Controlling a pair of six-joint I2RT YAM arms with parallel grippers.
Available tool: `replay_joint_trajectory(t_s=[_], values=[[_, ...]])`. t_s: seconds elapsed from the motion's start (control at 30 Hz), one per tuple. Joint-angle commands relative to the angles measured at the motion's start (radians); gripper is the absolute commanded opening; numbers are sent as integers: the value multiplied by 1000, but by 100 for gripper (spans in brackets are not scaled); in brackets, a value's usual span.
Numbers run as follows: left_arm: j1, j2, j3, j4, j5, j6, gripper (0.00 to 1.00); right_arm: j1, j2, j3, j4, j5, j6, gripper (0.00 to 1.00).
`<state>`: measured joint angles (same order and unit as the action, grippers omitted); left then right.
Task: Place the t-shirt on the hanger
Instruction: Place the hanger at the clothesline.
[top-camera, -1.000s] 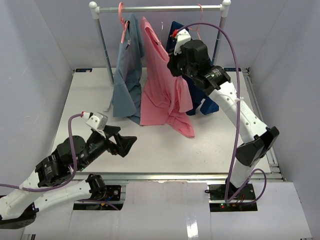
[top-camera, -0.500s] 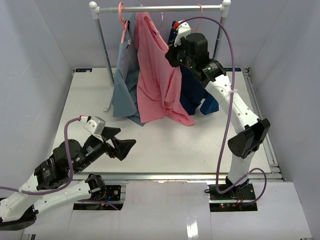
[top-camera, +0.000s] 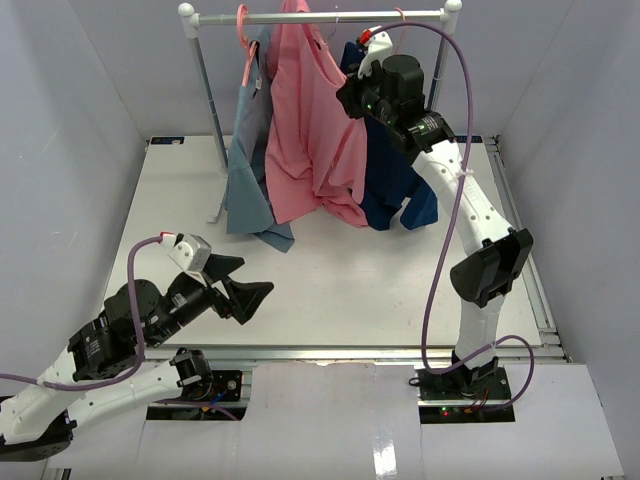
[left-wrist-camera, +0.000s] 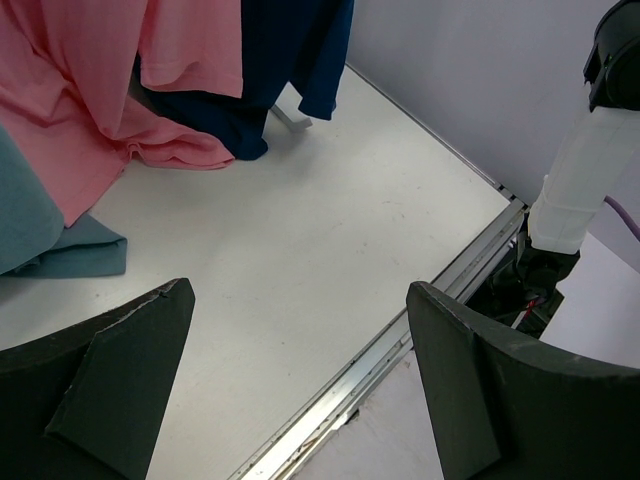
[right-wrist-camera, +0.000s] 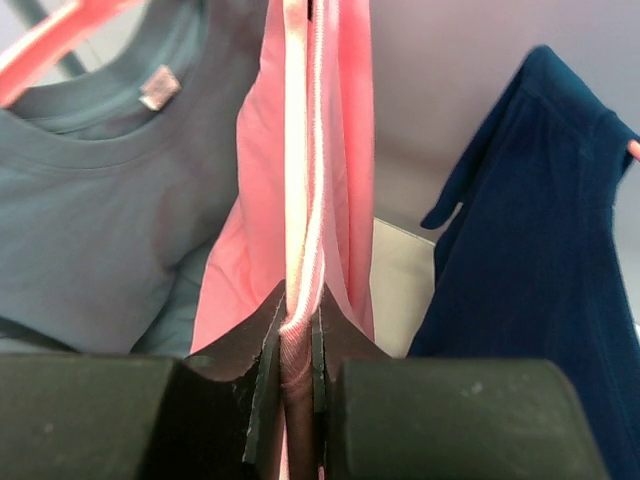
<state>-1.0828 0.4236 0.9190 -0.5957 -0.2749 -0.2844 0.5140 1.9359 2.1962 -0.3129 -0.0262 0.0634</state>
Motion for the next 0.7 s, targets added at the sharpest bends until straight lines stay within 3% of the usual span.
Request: replay_joint_trajectory(t_s=[0.0,0.67], values=[[0,1,-31,34,20,12,98,-50,14,59,141,-20,39,8],[0,-25,-67,57,47,16,98,-95,87,63,195,-149,94,8]])
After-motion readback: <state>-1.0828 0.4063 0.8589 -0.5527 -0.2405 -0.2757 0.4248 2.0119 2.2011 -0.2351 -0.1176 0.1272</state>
